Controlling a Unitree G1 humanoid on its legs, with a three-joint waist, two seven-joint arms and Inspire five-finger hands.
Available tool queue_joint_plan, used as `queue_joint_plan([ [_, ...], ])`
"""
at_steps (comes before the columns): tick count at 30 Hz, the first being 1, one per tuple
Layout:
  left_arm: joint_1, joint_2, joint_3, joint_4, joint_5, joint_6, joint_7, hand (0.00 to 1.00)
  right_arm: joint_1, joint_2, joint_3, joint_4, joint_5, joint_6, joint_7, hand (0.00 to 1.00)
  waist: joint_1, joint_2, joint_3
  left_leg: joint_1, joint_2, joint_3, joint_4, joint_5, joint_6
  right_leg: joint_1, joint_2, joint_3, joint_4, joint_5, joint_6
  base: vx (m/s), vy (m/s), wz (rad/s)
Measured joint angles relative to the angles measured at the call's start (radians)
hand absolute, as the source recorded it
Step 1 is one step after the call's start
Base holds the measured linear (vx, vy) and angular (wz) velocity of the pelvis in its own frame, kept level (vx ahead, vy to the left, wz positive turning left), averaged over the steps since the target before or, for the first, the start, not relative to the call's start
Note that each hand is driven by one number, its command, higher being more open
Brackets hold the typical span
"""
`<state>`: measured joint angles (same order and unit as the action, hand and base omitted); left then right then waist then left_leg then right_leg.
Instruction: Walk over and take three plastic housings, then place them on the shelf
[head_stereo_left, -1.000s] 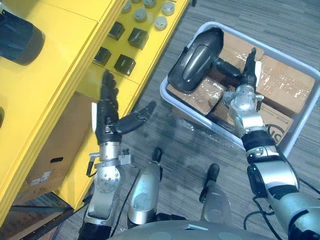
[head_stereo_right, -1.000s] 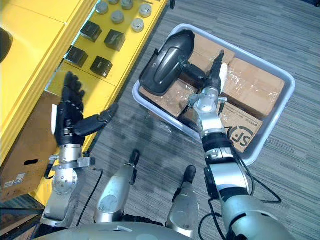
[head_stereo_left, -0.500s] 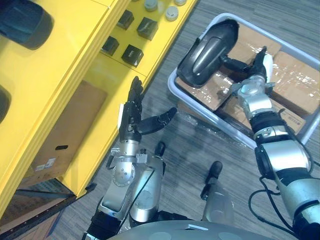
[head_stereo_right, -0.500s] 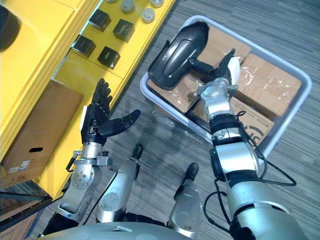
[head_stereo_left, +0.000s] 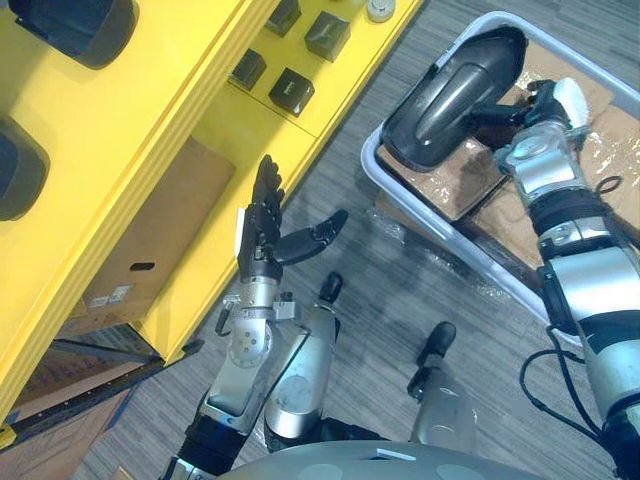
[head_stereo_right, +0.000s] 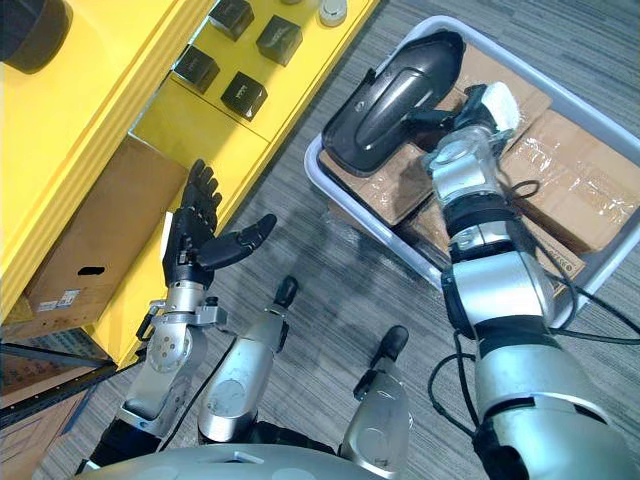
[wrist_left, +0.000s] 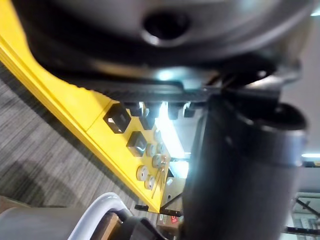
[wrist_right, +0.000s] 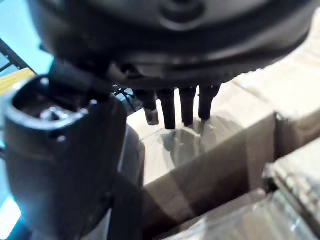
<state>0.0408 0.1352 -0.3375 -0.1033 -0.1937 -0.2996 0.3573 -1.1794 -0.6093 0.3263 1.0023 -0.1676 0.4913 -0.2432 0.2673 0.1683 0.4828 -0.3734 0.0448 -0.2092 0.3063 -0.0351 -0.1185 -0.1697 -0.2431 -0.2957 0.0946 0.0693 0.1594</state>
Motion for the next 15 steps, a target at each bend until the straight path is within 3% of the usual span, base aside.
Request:
queue_joint_plan([
  [8, 0.008, 0.001, -0.017, -0.002, 0.0, 0.015, 0.002, 1.0, -0.004, 0.033, 0.098, 0.092, -0.244, 0.128, 0.289, 0.0, -0.001, 0.0, 0.0, 0.038, 0.015, 0.0, -0.076, 0.045, -0.008, -0.005, 0.003, -0.006, 0.023, -0.011, -0.016, -0.03, -0.037, 0.01],
  [15, 0.045, 0.013, -0.017, -0.028, -0.012, 0.019, -0.015, 1.0, -0.012, 0.027, 0.068, 0.147, -0.298, 0.106, 0.269, 0.0, -0.006, 0.0, 0.0, 0.076, 0.019, 0.0, -0.149, 0.086, -0.011, 0.001, 0.0, -0.009, 0.023, -0.012, -0.017, -0.01, -0.011, 0.01],
])
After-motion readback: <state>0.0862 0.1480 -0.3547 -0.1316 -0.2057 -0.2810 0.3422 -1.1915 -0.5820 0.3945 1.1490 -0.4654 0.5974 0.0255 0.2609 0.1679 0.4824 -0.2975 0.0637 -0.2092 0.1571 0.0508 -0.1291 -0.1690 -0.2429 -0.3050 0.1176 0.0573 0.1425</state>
